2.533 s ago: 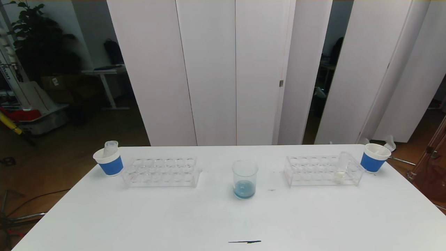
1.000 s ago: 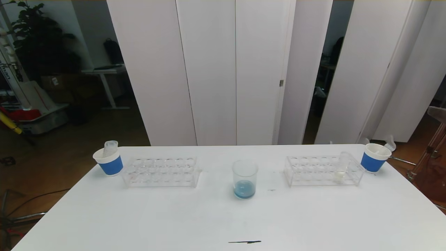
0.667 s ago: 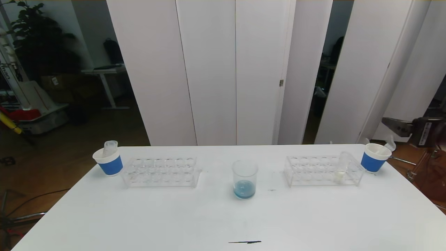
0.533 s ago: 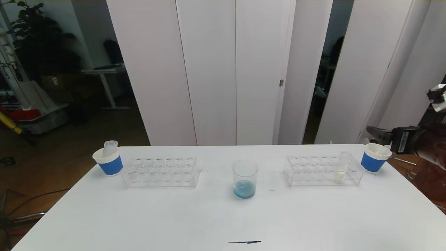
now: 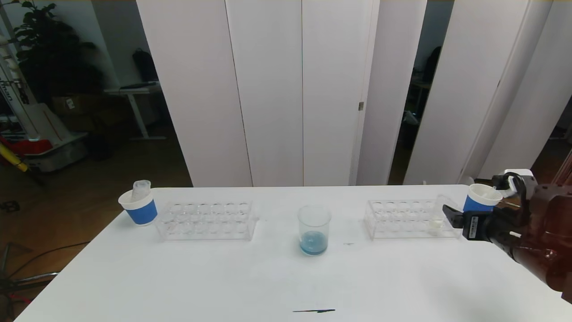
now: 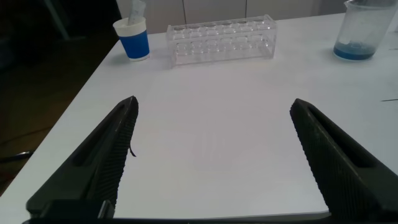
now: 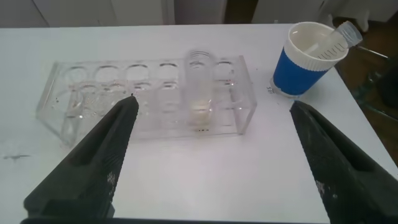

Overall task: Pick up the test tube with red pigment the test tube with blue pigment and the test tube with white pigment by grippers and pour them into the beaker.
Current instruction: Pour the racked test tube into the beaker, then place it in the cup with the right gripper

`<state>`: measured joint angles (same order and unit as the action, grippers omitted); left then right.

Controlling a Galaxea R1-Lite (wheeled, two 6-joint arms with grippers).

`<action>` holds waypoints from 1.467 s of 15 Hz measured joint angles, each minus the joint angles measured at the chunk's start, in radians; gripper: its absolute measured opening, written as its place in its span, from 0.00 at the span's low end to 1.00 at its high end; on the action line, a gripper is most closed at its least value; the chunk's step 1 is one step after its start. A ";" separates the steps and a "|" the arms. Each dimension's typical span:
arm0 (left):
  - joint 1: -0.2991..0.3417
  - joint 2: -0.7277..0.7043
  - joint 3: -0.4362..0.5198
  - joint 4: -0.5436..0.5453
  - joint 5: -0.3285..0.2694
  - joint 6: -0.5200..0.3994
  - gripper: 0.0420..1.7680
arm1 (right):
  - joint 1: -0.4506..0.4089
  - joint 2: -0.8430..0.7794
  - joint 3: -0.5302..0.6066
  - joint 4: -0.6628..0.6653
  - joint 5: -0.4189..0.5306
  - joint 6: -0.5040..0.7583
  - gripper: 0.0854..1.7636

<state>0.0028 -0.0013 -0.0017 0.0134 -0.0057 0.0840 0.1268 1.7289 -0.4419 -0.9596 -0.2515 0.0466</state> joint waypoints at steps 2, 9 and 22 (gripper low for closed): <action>0.000 0.000 0.000 0.000 0.000 0.000 0.99 | -0.004 0.042 0.021 -0.013 -0.001 0.012 0.99; 0.000 0.000 0.000 0.000 0.000 0.000 0.99 | -0.005 0.164 -0.070 -0.017 0.000 -0.001 0.99; 0.000 0.000 0.000 0.000 0.000 0.000 0.99 | -0.010 0.388 -0.275 -0.064 0.006 -0.110 0.99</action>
<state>0.0028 -0.0013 -0.0017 0.0134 -0.0062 0.0840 0.1168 2.1168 -0.7172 -1.0232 -0.2453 -0.0638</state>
